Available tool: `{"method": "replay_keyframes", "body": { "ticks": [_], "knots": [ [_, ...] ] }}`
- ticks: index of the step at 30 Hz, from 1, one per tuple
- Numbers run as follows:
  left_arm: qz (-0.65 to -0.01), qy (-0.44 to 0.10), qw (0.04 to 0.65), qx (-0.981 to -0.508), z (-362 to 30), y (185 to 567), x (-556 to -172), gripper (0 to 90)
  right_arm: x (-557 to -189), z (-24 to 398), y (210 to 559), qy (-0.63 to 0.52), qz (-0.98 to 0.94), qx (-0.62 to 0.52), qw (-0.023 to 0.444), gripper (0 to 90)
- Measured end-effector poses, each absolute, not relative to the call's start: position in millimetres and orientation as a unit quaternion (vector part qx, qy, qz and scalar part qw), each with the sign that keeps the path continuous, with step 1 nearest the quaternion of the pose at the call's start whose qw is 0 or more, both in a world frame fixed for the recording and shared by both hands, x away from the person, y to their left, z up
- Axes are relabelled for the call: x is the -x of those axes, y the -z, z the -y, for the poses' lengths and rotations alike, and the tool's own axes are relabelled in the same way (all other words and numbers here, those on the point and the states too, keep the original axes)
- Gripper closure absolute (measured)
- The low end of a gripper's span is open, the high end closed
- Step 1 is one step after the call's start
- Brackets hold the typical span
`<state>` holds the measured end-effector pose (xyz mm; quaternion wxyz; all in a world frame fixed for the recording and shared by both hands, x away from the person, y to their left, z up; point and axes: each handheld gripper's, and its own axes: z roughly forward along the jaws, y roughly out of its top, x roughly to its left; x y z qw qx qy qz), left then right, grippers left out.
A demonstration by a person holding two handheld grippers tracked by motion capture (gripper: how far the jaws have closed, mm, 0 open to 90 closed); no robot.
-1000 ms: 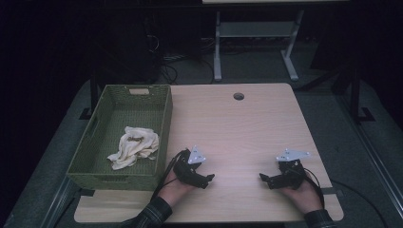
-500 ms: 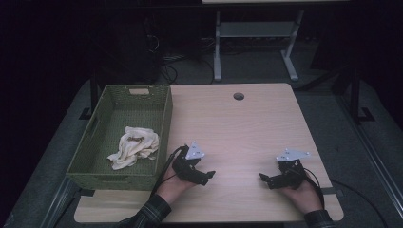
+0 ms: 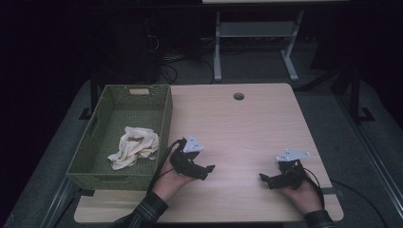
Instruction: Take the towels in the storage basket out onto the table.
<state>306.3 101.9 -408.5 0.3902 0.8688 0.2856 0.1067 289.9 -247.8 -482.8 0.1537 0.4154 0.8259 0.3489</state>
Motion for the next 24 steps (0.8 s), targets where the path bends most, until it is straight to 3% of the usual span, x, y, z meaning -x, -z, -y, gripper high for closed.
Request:
{"method": "replay_keyframes", "body": {
  "ticks": [24],
  "knots": [
    [-0.267,-0.126,0.415,-0.86,-116.8,341.4,-325.3,14.5,-289.9,247.8,482.7,-0.348,-0.826,-0.415,0.153,2.1]
  ]
}}
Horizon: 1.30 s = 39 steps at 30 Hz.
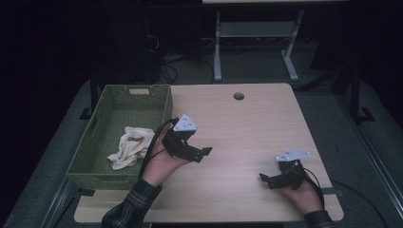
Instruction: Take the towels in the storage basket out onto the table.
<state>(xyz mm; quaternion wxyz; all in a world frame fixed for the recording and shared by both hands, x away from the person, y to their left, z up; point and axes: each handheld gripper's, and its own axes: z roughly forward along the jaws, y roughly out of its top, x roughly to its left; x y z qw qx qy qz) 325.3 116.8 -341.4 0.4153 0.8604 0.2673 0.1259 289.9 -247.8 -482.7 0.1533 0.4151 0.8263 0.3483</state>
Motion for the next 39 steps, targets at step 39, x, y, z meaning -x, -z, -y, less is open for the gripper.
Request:
{"method": "replay_keyframes", "body": {
  "ticks": [39],
  "knots": [
    [-0.345,-0.181,0.38,-0.839,-254.8,324.1,-355.8,19.9,-290.2,248.0,482.8,-0.348,-0.826,-0.415,0.155,2.1]
  ]
}}
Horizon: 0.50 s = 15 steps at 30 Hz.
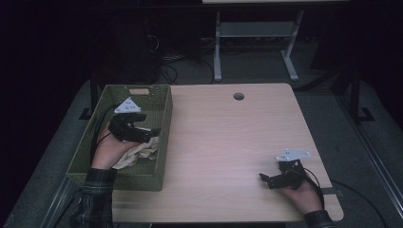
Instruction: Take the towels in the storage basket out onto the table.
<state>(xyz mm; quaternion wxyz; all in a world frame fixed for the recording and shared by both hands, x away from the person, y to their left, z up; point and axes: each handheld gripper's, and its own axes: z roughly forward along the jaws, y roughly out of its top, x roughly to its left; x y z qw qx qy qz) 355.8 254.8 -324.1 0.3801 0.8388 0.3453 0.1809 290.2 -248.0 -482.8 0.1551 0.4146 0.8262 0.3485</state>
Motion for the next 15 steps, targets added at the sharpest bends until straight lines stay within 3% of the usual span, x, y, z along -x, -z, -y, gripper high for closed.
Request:
{"method": "replay_keyframes", "body": {
  "ticks": [15],
  "knots": [
    [-0.405,-0.163,0.321,-0.84,-298.7,368.0,-374.1,18.4,-290.2,248.1,482.8,-0.348,-0.826,-0.416,0.155,2.1]
  ]
}}
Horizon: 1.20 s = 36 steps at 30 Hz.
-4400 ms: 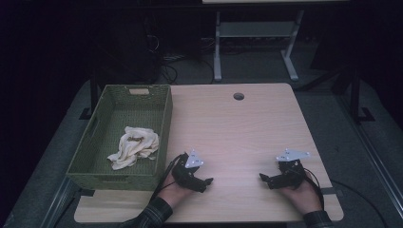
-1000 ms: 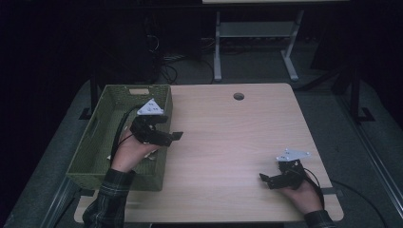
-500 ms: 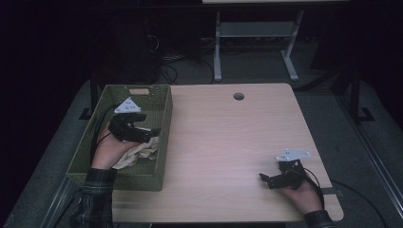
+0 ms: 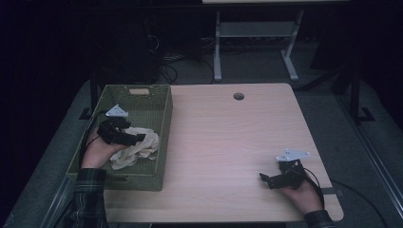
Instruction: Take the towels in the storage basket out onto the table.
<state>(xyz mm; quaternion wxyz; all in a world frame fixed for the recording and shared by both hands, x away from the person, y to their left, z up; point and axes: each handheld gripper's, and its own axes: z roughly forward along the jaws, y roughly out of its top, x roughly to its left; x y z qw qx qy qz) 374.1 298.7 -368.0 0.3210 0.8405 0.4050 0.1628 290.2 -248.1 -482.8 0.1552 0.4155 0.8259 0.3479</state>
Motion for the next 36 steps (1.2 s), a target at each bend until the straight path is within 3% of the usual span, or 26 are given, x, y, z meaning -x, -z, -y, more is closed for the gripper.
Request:
{"method": "replay_keyframes", "body": {
  "ticks": [12,28,32,33,34,36],
  "knots": [
    [-0.413,-0.144,0.257,-0.861,-304.8,400.7,-385.4,13.4,-290.2,248.1,482.8,-0.348,-0.826,-0.415,0.155,2.1],
    [-0.412,-0.115,0.16,-0.889,-296.0,425.8,-389.6,14.2,-290.2,248.1,482.8,-0.348,-0.826,-0.415,0.156,2.1],
    [-0.41,-0.106,0.131,-0.896,-293.8,429.7,-390.4,20.8,-290.1,248.1,482.8,-0.348,-0.826,-0.415,0.155,2.0],
    [-0.415,-0.1,0.127,-0.895,-293.4,430.1,-390.5,23.4,-290.1,248.1,482.8,-0.348,-0.826,-0.415,0.155,2.1],
    [-0.416,-0.094,0.126,-0.896,-293.7,430.0,-390.8,32.5,-290.2,248.1,482.8,-0.348,-0.826,-0.415,0.155,2.1],
    [-0.417,-0.086,0.126,-0.896,-294.2,429.4,-391.0,34.4,-290.2,248.1,482.8,-0.348,-0.826,-0.415,0.155,2.0]
  ]
}}
